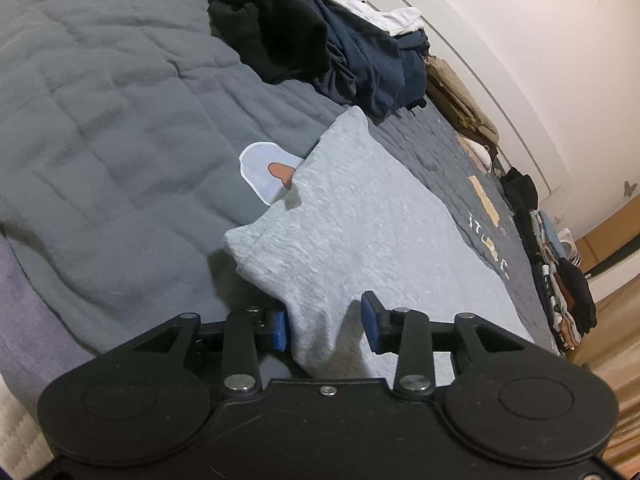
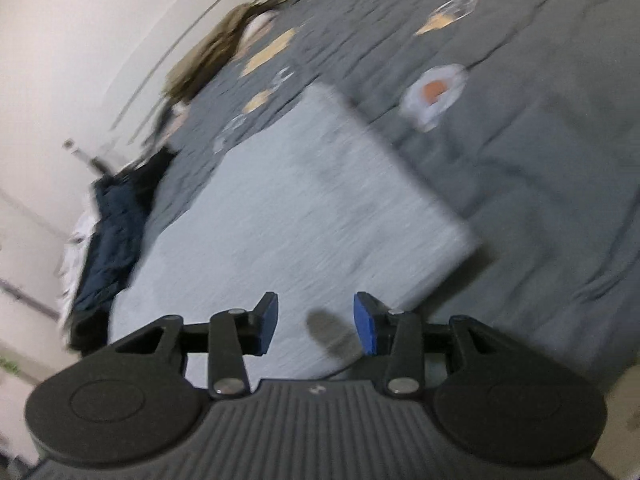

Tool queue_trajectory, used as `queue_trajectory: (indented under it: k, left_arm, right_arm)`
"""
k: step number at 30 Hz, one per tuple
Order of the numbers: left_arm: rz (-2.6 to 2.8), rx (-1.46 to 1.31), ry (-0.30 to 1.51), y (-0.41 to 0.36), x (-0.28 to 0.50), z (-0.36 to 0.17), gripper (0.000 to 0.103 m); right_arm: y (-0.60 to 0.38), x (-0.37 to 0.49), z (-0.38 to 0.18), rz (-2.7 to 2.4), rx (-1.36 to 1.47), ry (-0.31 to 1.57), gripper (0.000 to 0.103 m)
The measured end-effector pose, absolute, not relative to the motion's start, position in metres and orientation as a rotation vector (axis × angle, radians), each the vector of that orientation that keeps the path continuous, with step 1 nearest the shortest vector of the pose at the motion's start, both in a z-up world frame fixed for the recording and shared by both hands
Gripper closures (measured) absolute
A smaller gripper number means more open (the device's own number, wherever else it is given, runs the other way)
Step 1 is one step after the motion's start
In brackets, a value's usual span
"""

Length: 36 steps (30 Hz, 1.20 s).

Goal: Fold clothes

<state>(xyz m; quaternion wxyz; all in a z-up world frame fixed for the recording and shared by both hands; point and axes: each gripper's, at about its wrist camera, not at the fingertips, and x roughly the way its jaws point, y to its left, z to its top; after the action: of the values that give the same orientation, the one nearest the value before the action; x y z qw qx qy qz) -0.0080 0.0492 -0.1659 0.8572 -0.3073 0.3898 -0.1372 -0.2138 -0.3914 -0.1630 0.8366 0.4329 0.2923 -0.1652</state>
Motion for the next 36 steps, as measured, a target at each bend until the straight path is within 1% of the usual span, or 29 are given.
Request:
queue_trajectory:
  k: [2,4,7,10,11,12,16,17,18,21,23,27,33,36]
  left_arm:
    - [-0.287,-0.645,0.817,0.05,-0.008,-0.165,0.066]
    - [-0.289,-0.648,0.82,0.05,-0.008,-0.165,0.063]
    - [-0.292,-0.633,0.819,0.047,-0.009,-0.164,0.061]
    - [-0.293,-0.627,0.819,0.045,-0.009,-0.164,0.061]
    - [-0.291,-0.627,0.821,0.044,-0.009,-0.164,0.06]
    - [-0.293,-0.629,0.822,0.044,-0.009,-0.164,0.055]
    - [-0.308,-0.611,0.82,0.042,-0.008,-0.161,0.046]
    - [-0.311,-0.601,0.822,0.041,-0.008,-0.161,0.041]
    - [-0.316,-0.592,0.825,0.041,-0.007,-0.161,0.039]
    - [-0.334,-0.564,0.835,0.04,-0.006,-0.162,0.039]
    - [-0.346,-0.545,0.842,0.039,-0.005,-0.162,0.036]
    - [-0.366,-0.513,0.85,0.037,-0.003,-0.162,0.024]
    - [-0.382,-0.516,0.839,0.039,0.0,-0.164,0.015]
    - [-0.373,-0.539,0.83,0.041,0.0,-0.164,0.012]
  right_arm:
    - [-0.399,-0.22,-0.161,-0.381,0.949,0.608,0.062]
    - [-0.402,-0.224,-0.157,-0.387,0.967,0.582,0.061]
    - [-0.39,-0.223,-0.146,-0.342,0.91,0.541,0.061]
    - [-0.376,-0.206,-0.136,-0.247,0.854,0.548,0.059]
    - [-0.37,-0.199,-0.131,-0.211,0.836,0.554,0.058]
    - [-0.363,-0.195,-0.127,-0.183,0.822,0.56,0.058]
    - [-0.336,-0.169,-0.11,-0.063,0.748,0.617,0.054]
    - [-0.329,-0.161,-0.106,-0.042,0.722,0.639,0.052]
    - [-0.323,-0.152,-0.102,-0.022,0.69,0.66,0.05]
    - [-0.305,-0.128,-0.097,0.001,0.555,0.719,0.044]
    - [-0.294,-0.117,-0.1,0.002,0.491,0.748,0.043]
    - [-0.279,-0.109,-0.114,-0.011,0.438,0.782,0.043]
    - [-0.263,-0.109,-0.129,-0.046,0.38,0.818,0.043]
    - [-0.259,-0.11,-0.133,-0.051,0.363,0.826,0.043]
